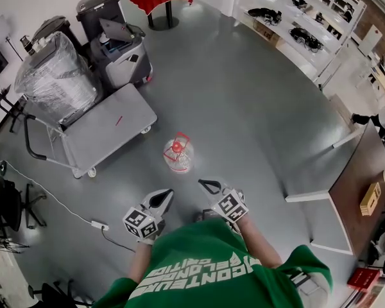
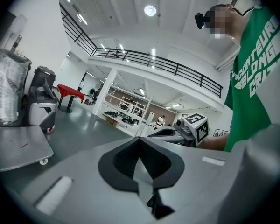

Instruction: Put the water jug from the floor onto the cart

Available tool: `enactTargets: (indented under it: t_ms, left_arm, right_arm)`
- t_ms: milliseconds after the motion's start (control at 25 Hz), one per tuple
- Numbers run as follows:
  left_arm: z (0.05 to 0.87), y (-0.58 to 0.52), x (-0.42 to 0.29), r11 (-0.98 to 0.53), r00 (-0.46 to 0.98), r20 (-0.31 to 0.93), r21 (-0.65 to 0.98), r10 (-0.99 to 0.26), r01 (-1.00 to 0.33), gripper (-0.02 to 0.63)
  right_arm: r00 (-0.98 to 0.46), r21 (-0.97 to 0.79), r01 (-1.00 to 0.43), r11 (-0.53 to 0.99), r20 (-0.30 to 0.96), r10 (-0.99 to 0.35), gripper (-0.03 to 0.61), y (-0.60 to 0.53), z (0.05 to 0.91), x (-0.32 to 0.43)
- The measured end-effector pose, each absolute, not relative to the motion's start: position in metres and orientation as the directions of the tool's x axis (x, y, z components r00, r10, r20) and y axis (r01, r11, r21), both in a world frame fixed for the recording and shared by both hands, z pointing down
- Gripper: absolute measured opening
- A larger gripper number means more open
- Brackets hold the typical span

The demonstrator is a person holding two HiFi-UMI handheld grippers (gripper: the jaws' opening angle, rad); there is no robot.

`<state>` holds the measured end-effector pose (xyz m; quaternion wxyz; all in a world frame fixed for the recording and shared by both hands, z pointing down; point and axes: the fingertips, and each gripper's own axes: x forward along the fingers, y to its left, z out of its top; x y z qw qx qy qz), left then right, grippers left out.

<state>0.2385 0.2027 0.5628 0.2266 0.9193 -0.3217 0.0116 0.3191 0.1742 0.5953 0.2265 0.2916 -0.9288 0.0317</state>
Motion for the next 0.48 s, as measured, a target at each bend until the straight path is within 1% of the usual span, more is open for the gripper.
enactTargets:
  t_ms: [280,480]
  left_arm:
    - [0.565,0.204,0.261,-0.67,0.782,0.164,0.43,-0.601,-0.605,0.009]
    - [0.57,0.208,0.262,-0.663,0.78,0.175,0.436,-0.601,-0.609,0.009]
  right_arm:
    - [-0.745,0.064,-0.527,0.848,0.446,-0.497,-0.008,0.167,0.604,0.333]
    - [-0.749,0.056,-0.522,0.851,0.447,-0.489,-0.008,0.166,0.609,0.333]
